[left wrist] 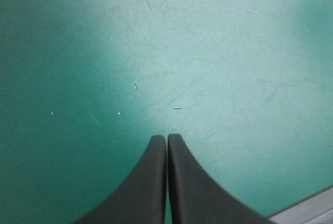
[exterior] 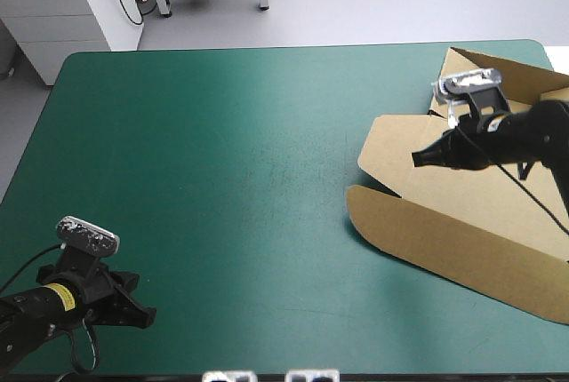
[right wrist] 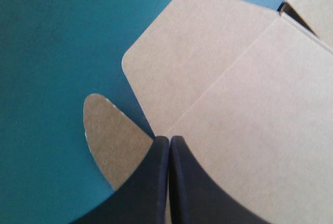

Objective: Fold the box

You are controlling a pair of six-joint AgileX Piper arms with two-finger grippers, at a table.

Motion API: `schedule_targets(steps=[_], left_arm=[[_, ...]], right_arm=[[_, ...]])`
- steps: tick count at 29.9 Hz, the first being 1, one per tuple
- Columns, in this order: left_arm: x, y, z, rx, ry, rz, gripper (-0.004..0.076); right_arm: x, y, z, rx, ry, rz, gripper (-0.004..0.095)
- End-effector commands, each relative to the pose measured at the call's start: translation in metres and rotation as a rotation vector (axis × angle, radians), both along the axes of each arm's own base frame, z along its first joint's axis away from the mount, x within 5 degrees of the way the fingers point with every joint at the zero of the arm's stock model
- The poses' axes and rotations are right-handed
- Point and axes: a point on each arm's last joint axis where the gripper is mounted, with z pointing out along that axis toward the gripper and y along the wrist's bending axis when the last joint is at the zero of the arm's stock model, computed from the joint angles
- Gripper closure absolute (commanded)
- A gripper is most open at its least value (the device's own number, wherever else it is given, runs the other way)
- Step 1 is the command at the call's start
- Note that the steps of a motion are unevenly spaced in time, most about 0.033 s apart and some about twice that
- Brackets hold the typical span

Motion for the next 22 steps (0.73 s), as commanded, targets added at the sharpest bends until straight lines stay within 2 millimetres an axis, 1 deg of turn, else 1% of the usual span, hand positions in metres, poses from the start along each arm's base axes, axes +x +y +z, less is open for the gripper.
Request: schedule_targets(steps=[1, 2, 5, 8, 11, 16, 19, 22], left_arm=[[0.003, -0.003, 0.011, -0.041, -0.072, -0.010, 0.0732], [0.003, -0.003, 0.011, -0.041, -0.072, -0.010, 0.0732], [0.003, -0.003, 0.010, -0.042, -0.069, -0.010, 0.0732], [0.004, -0.003, 0.005, -0.038, -0.061, -0.010, 0.0732], [0.006, -0.004, -0.005, -0.035, -0.053, -0.007, 0.0732], [0.008, -0.005, -0.027, -0.022, -0.012, -0.003, 0.0732], [0.007, -0.005, -0.036, -0.025, 0.011, -0.003, 0.0732], [0.007, -0.005, -0.044, -0.016, 0.033, -0.002, 0.0732]], right_arm=[[-0.033, -0.001, 0.002, 0.007, -0.095, 0.009, 0.0922], [-0.042, -0.002, -0.001, 0.006, -0.099, 0.007, 0.0922], [-0.064, -0.004, -0.019, 0.010, -0.097, -0.003, 0.0922], [-0.085, -0.005, -0.033, 0.022, -0.112, -0.012, 0.0922], [-0.105, -0.005, -0.048, 0.062, -0.129, -0.021, 0.0922], [-0.135, -0.006, -0.081, 0.080, -0.117, -0.025, 0.0922], [-0.150, -0.007, -0.095, 0.072, -0.124, -0.016, 0.0922], [-0.164, -0.008, -0.105, 0.050, -0.158, 0.012, 0.0922]])
